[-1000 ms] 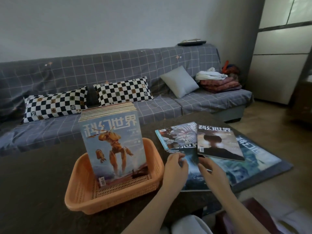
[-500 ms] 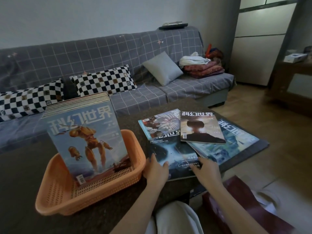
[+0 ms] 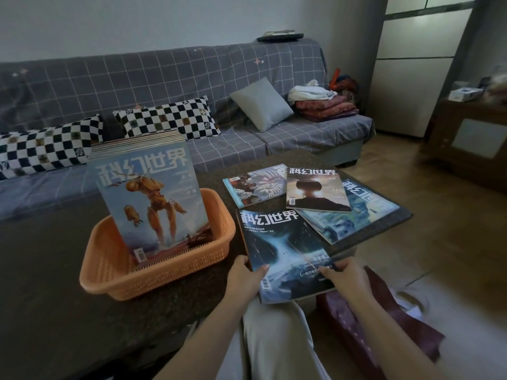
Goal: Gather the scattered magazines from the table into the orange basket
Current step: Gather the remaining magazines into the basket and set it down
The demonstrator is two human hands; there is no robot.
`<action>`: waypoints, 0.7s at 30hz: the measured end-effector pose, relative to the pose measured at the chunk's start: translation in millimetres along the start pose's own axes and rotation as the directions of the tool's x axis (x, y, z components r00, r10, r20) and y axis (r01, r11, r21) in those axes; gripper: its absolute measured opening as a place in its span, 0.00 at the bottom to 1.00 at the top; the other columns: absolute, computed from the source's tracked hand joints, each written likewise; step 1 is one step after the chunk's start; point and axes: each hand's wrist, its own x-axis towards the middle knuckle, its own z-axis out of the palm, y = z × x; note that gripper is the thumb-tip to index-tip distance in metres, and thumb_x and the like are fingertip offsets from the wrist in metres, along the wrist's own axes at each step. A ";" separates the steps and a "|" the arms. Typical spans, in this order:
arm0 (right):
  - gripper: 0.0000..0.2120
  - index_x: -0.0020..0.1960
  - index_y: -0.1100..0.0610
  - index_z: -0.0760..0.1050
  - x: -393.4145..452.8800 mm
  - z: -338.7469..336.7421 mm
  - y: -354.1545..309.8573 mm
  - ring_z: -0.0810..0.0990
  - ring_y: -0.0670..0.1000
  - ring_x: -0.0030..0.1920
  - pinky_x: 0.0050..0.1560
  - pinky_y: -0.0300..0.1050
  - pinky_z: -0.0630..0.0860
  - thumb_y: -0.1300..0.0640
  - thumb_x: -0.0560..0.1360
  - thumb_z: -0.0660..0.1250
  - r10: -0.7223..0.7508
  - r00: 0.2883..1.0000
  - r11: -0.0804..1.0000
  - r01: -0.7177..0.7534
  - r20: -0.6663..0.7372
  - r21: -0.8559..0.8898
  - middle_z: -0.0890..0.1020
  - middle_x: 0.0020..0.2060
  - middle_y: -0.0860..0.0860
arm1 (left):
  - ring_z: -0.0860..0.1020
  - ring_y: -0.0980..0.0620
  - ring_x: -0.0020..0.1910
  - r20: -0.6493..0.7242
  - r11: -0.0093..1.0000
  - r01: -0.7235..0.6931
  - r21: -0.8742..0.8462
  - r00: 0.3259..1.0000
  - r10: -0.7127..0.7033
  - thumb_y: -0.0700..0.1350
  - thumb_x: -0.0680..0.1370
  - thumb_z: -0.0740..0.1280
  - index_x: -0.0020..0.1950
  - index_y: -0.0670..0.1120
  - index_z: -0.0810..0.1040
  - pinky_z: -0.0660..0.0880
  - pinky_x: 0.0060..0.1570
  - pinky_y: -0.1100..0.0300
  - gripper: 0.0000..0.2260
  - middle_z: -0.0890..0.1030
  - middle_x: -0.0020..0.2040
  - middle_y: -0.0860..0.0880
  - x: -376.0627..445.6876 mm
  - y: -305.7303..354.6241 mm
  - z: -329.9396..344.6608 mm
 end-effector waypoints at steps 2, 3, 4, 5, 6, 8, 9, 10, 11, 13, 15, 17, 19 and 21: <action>0.12 0.46 0.61 0.79 -11.1 -7.0 3.2 0.81 0.51 0.38 0.31 0.39 0.73 0.54 0.68 0.74 0.037 0.998 0.987 -0.045 0.053 0.156 0.84 0.40 0.56 | 0.79 0.43 0.53 0.035 0.999 -0.016 -0.030 0.999 0.017 0.40 0.74 0.72 0.49 0.45 0.71 0.76 0.58 0.44 0.11 0.79 0.54 0.40 -8.7 -6.7 -4.7; 0.10 0.44 0.61 0.80 -17.6 -12.2 3.4 0.81 0.50 0.35 0.29 0.38 0.73 0.55 0.68 0.74 0.054 0.994 0.970 -0.076 0.097 0.229 0.84 0.37 0.55 | 0.79 0.42 0.53 0.053 0.999 -0.027 -0.035 0.998 0.029 0.40 0.75 0.71 0.47 0.46 0.70 0.76 0.57 0.43 0.10 0.79 0.53 0.40 -13.6 -9.5 -7.4; 0.07 0.42 0.60 0.80 -24.5 -17.7 3.1 0.82 0.49 0.31 0.27 0.38 0.74 0.57 0.69 0.74 0.062 0.985 0.952 -0.107 0.162 0.288 0.84 0.34 0.55 | 0.80 0.42 0.53 0.069 0.998 -0.043 -0.037 0.997 0.045 0.40 0.75 0.71 0.46 0.47 0.69 0.77 0.56 0.43 0.10 0.79 0.52 0.39 -17.8 -12.6 -10.6; 0.05 0.41 0.60 0.80 -30.9 -22.8 2.8 0.82 0.49 0.28 0.26 0.37 0.75 0.59 0.69 0.73 0.058 0.970 0.932 -0.138 0.237 0.336 0.85 0.31 0.54 | 0.80 0.42 0.52 0.085 0.997 -0.060 -0.043 0.994 0.064 0.39 0.75 0.71 0.46 0.47 0.70 0.78 0.55 0.44 0.10 0.79 0.52 0.39 -22.1 -14.5 -14.2; 0.03 0.42 0.60 0.79 -37.0 -27.3 2.9 0.82 0.49 0.27 0.24 0.36 0.75 0.61 0.70 0.72 0.047 0.949 0.912 -0.168 0.312 0.374 0.84 0.30 0.54 | 0.81 0.43 0.49 0.102 0.995 -0.083 -0.055 0.991 0.088 0.39 0.75 0.71 0.46 0.47 0.70 0.79 0.51 0.47 0.09 0.80 0.51 0.39 -26.9 -14.2 -18.1; 0.05 0.45 0.60 0.79 -47.7 -34.1 2.6 0.83 0.50 0.29 0.24 0.36 0.75 0.62 0.70 0.71 0.015 0.907 0.876 -0.215 0.421 0.432 0.85 0.33 0.56 | 0.81 0.47 0.44 0.120 0.988 -0.140 -0.058 0.982 0.146 0.38 0.76 0.70 0.46 0.45 0.71 0.81 0.45 0.53 0.08 0.81 0.49 0.40 -34.2 -10.0 -26.1; 0.08 0.48 0.60 0.79 -51.7 -36.4 2.2 0.84 0.52 0.31 0.26 0.37 0.76 0.62 0.69 0.71 -0.004 0.894 0.860 -0.226 0.449 0.458 0.85 0.35 0.57 | 0.82 0.48 0.43 0.119 0.984 -0.169 -0.057 0.977 0.175 0.37 0.76 0.70 0.46 0.44 0.71 0.80 0.45 0.53 0.08 0.82 0.48 0.40 -36.5 -6.7 -30.1; 0.11 0.50 0.60 0.78 -54.5 -38.1 0.5 0.85 0.53 0.34 0.28 0.39 0.77 0.62 0.68 0.71 -0.026 0.887 0.844 -0.227 0.461 0.486 0.85 0.38 0.58 | 0.82 0.49 0.42 0.118 0.978 -0.196 -0.065 0.972 0.203 0.37 0.76 0.70 0.46 0.45 0.71 0.81 0.45 0.54 0.08 0.82 0.47 0.41 -39.0 -2.0 -34.5; 0.14 0.52 0.60 0.78 -56.9 -39.3 -2.8 0.85 0.55 0.37 0.30 0.41 0.78 0.61 0.67 0.72 -0.050 0.887 0.827 -0.221 0.460 0.516 0.85 0.41 0.58 | 0.83 0.53 0.40 0.114 0.972 -0.222 -0.080 0.966 0.230 0.36 0.76 0.69 0.46 0.46 0.72 0.81 0.42 0.59 0.08 0.83 0.46 0.43 -41.7 3.7 -39.1; 0.19 0.55 0.60 0.76 -58.5 -40.6 -14.4 0.84 0.57 0.43 0.36 0.46 0.79 0.59 0.65 0.72 -0.106 0.893 0.813 -0.175 0.437 0.555 0.85 0.45 0.59 | 0.83 0.62 0.37 0.094 0.954 -0.280 -0.106 0.952 0.290 0.36 0.76 0.69 0.47 0.48 0.73 0.77 0.35 0.70 0.08 0.83 0.45 0.49 -45.0 16.7 -49.9; 0.22 0.57 0.59 0.75 -58.9 -41.2 -32.7 0.83 0.59 0.48 0.46 0.53 0.79 0.58 0.64 0.72 -0.175 0.897 0.809 -0.104 0.406 0.578 0.84 0.48 0.59 | 0.83 0.60 0.42 0.061 0.937 -0.325 -0.126 0.940 0.334 0.38 0.77 0.68 0.49 0.51 0.74 0.78 0.39 0.69 0.09 0.83 0.48 0.51 -46.3 29.8 -62.3; 0.23 0.59 0.58 0.75 -59.7 -40.3 -55.0 0.82 0.60 0.51 0.55 0.59 0.76 0.57 0.64 0.72 -0.240 0.892 0.797 -0.044 0.383 0.602 0.83 0.50 0.59 | 0.82 0.53 0.48 0.011 0.925 -0.344 -0.161 0.937 0.350 0.40 0.78 0.67 0.52 0.49 0.74 0.79 0.48 0.57 0.07 0.84 0.50 0.48 -45.8 39.1 -77.0; 0.21 0.58 0.57 0.75 -60.5 -38.6 -76.3 0.82 0.59 0.51 0.55 0.58 0.76 0.58 0.66 0.71 -0.306 0.878 0.784 0.012 0.369 0.621 0.84 0.49 0.58 | 0.81 0.47 0.51 -0.043 0.915 -0.367 -0.170 0.930 0.365 0.41 0.79 0.66 0.57 0.46 0.74 0.78 0.53 0.50 0.08 0.83 0.52 0.44 -43.9 45.5 -89.6; 0.15 0.56 0.56 0.76 -58.8 -31.4 -98.9 0.83 0.57 0.49 0.54 0.55 0.77 0.60 0.70 0.69 -0.354 0.863 0.797 0.076 0.361 0.600 0.85 0.47 0.55 | 0.82 0.50 0.49 -0.084 0.894 -0.385 -0.229 0.923 0.376 0.42 0.80 0.64 0.56 0.47 0.75 0.79 0.48 0.56 0.06 0.83 0.50 0.47 -40.8 48.6 -105.0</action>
